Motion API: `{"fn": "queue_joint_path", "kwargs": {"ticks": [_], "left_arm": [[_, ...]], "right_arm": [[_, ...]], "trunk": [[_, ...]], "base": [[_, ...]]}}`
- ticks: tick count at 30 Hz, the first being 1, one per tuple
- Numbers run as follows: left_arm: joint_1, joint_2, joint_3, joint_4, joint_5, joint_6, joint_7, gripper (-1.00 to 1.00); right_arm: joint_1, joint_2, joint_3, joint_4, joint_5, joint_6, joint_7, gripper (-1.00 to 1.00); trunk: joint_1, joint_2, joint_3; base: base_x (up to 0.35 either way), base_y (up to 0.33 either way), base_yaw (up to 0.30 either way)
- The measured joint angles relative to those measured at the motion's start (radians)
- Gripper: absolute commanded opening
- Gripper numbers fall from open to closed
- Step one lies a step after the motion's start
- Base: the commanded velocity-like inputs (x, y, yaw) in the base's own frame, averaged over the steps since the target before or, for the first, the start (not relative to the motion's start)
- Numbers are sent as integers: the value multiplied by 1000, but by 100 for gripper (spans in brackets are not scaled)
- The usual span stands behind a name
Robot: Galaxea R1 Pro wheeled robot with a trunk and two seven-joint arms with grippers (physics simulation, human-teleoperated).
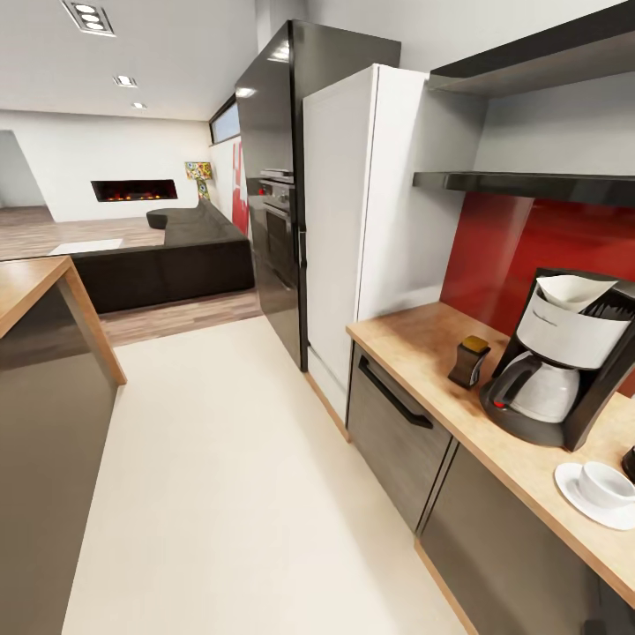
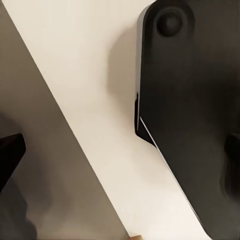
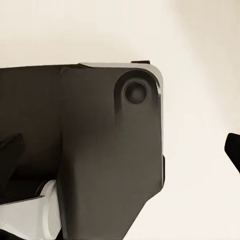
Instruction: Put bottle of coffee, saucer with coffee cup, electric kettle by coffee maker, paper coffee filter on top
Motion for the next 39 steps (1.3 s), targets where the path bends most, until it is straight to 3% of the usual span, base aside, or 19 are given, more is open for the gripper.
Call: {"fn": "queue_joint_path", "kwargs": {"ticks": [13,15,18,19,21,22,24,28,31,33,39], "left_arm": [[0,-11,7,1,1,5,3,100],[-1,-13,8,2,3,30,4,100],[-3,-14,9,2,9,124,6,100],[-3,-15,9,2,15,179,5,100],[-4,-15,9,-1,43,338,4,100],[-4,-15,8,-1,48,355,4,100],[-4,-14,7,-1,62,391,2,100],[-7,-3,-5,-27,62,369,3,100],[-9,-1,-6,-63,62,309,3,100],[-10,-6,-4,-95,65,227,3,100],[-9,-6,-2,-104,66,174,3,100]], "right_arm": [[0,7,1,-22,-3,0,2,100],[0,19,2,-23,-3,1,2,100],[0,35,0,-22,0,19,2,100],[0,38,0,-20,0,43,2,100],[0,45,2,-18,2,208,3,100],[0,45,1,-18,2,249,3,100],[0,46,1,-20,0,437,4,100],[0,44,-1,-24,-2,594,4,100],[-1,43,-3,-24,-2,609,4,100],[0,44,-3,-23,-4,613,5,100],[0,43,-3,-20,-4,620,6,100]], "trunk": [[0,0,0],[0,0,0],[0,0,0],[0,0,0],[0,0,0],[0,0,0],[0,0,0],[0,0,0],[0,0,0],[0,0,0],[0,0,0]], "base": [[0,0,0],[0,0,0],[0,0,0],[0,0,0],[0,0,0],[0,0,0],[0,0,0],[0,0,0],[0,0,0],[0,0,0],[0,0,0]]}}
